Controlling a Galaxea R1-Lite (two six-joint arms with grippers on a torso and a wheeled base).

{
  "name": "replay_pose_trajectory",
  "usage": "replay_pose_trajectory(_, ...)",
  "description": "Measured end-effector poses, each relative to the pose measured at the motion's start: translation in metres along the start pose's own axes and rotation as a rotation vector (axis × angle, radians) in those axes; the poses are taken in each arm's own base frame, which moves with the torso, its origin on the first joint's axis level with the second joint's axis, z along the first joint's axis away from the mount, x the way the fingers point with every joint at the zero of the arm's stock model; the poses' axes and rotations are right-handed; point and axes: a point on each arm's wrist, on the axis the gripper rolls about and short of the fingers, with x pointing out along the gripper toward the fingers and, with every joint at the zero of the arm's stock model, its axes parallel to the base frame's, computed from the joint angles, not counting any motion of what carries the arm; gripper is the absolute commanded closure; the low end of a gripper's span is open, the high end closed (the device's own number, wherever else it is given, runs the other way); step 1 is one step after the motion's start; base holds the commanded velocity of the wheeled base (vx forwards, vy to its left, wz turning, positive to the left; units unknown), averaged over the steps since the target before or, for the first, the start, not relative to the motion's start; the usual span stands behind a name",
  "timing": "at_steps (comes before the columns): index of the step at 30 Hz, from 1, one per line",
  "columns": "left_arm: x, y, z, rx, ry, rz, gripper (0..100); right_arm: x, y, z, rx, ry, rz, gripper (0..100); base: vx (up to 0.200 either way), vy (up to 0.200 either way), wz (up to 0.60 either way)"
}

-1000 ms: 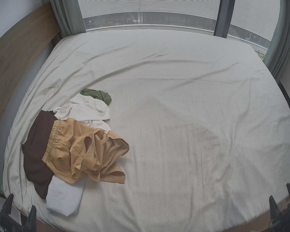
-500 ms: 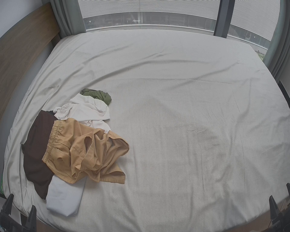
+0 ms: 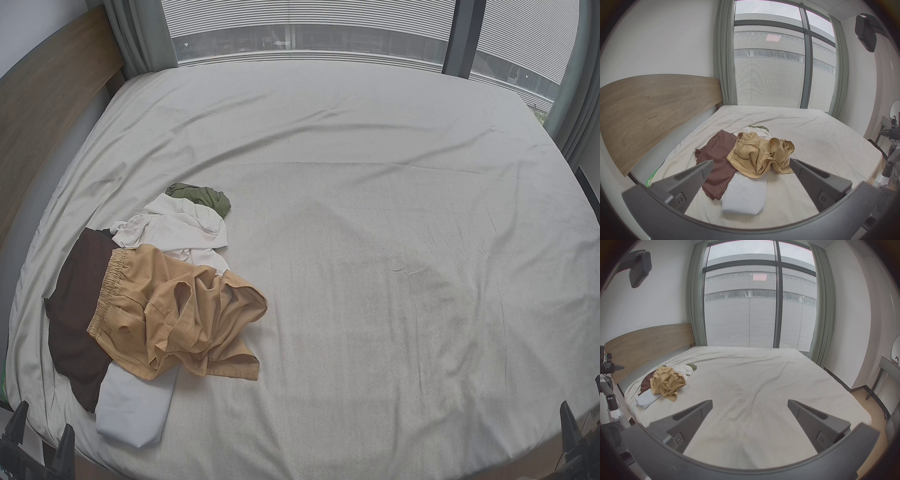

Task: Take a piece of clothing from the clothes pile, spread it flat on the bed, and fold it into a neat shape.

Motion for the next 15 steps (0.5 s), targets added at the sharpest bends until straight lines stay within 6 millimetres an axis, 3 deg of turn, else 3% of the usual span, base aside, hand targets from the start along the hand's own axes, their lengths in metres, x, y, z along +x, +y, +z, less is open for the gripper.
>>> replay_pose_trajectory(6, 0.0, 0.0, 0.0, 0.0, 0.0, 0.001, 0, 0.002, -0.001, 0.046, -0.013, -0.095, 0.016, 0, 0.0, 0.0, 0.0)
replay_pose_trajectory(15, 0.0, 0.0, 0.0, 0.002, 0.0, 0.001, 0, 0.042, -0.003, 0.084, 0.11, -0.01, 0.161, 0, 0.0, 0.0, 0.0)
